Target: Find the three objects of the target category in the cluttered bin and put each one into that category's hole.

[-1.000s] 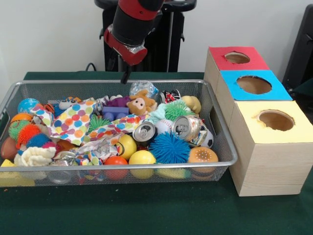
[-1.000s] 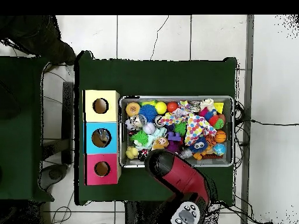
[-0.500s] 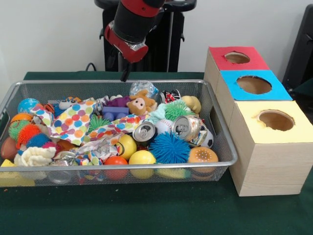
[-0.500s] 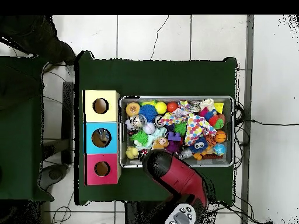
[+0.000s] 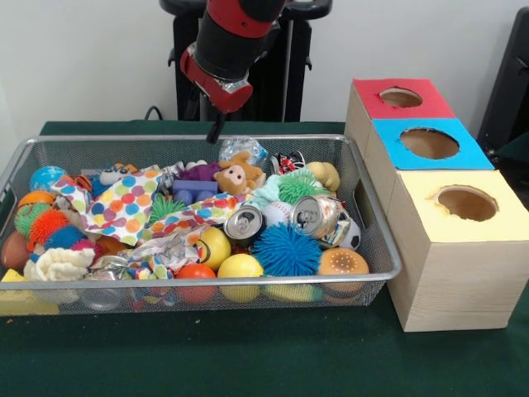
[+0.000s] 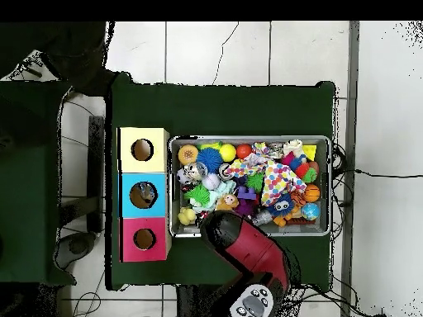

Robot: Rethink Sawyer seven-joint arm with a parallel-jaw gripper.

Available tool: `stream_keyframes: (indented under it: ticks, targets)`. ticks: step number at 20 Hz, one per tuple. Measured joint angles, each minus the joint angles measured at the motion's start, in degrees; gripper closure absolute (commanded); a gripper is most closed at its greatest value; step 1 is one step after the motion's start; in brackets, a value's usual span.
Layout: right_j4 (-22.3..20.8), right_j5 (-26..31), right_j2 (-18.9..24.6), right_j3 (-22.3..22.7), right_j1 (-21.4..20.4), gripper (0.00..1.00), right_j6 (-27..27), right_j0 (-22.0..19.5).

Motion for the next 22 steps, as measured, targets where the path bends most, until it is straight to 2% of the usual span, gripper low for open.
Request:
stream_keyframes:
  ticks: [12,22]
  targets:
    - [1.8,-4.7,0.1,0.0,2.5,0.00,0.0,0.9]
    - [3.6,-5.2,0.1,0.0,5.0,0.00,0.0,2.8]
